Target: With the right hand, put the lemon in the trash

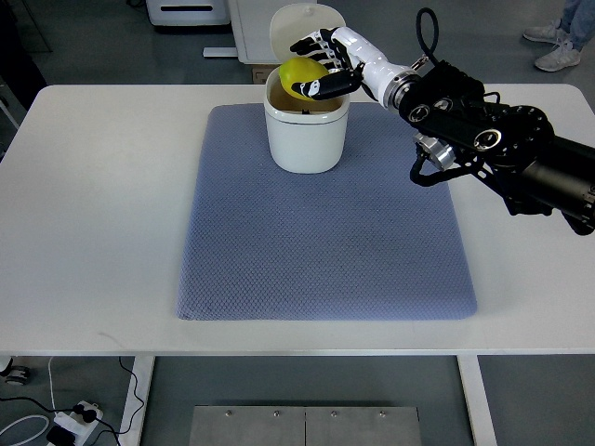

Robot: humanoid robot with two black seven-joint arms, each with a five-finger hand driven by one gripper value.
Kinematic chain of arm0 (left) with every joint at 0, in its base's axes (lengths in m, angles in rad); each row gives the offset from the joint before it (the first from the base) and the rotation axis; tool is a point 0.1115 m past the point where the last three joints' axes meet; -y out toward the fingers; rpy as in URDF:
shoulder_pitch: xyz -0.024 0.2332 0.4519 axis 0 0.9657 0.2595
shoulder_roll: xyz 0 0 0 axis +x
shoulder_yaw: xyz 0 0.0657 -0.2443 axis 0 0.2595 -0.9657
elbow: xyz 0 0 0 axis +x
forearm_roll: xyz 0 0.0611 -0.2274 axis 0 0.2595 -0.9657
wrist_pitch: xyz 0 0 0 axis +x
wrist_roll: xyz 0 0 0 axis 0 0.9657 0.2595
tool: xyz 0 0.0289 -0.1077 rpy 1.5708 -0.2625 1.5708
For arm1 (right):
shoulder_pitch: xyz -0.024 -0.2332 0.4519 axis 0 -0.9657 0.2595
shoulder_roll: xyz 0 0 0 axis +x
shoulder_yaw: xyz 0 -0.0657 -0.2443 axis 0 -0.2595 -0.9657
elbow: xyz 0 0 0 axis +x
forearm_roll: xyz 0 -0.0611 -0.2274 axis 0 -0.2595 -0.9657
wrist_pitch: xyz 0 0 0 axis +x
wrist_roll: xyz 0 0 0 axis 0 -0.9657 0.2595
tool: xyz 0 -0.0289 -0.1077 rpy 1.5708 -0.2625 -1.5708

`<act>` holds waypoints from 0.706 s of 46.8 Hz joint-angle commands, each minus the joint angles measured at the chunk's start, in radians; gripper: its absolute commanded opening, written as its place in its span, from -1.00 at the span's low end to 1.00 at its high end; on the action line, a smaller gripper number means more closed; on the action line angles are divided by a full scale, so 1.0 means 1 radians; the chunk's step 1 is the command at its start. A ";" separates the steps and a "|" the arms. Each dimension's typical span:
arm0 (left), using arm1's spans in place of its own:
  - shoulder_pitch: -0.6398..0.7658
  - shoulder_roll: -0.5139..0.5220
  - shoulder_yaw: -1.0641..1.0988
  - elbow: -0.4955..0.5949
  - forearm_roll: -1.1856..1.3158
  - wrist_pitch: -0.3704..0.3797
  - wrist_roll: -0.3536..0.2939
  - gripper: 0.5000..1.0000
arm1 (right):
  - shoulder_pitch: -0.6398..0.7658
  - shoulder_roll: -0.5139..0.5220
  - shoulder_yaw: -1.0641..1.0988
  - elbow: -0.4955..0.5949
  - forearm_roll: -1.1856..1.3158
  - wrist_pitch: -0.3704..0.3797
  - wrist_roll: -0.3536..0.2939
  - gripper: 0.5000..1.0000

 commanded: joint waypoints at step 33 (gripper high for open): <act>0.000 0.000 0.000 0.000 0.000 0.000 0.000 1.00 | 0.004 -0.011 0.001 0.006 -0.002 -0.003 0.001 1.00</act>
